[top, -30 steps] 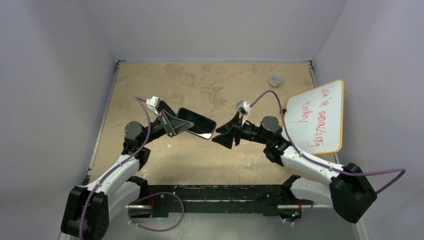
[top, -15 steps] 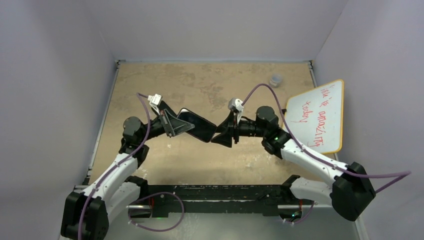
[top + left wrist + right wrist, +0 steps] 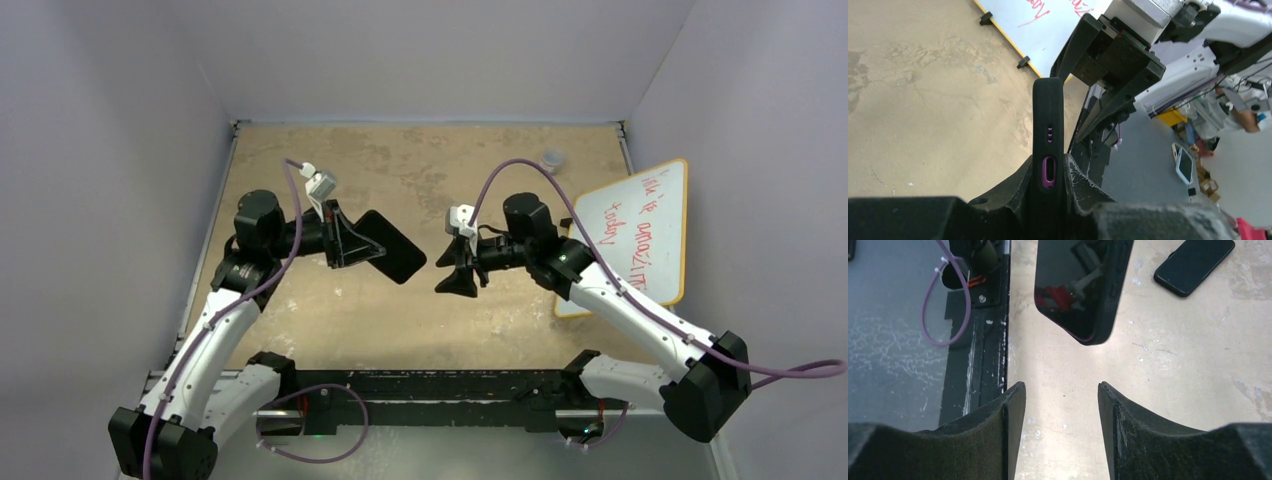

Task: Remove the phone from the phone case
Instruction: Remove the phone case from the phone.

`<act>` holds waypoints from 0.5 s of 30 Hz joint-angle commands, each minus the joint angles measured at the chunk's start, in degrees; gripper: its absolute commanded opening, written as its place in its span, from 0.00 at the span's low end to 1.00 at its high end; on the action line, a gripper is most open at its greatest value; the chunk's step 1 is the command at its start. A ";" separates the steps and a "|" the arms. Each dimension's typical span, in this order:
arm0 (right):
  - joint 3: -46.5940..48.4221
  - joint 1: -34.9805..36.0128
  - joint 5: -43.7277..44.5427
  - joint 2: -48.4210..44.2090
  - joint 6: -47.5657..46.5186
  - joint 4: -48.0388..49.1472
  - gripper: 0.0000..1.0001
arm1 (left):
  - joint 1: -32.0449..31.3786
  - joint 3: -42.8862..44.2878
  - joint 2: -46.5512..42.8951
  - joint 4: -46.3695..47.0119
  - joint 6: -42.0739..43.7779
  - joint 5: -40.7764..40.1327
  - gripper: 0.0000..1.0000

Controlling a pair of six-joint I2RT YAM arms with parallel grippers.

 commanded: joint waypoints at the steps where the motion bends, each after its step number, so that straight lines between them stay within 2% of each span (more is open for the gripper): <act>1: 3.46 0.01 -0.44 0.26 -10.05 -6.23 0.58 | -0.04 3.80 -0.25 -5.94 9.77 5.18 0.00; 15: 13.28 2.31 -5.38 9.46 -18.63 -15.46 0.53 | -1.31 3.28 -1.43 -5.85 12.49 7.03 0.00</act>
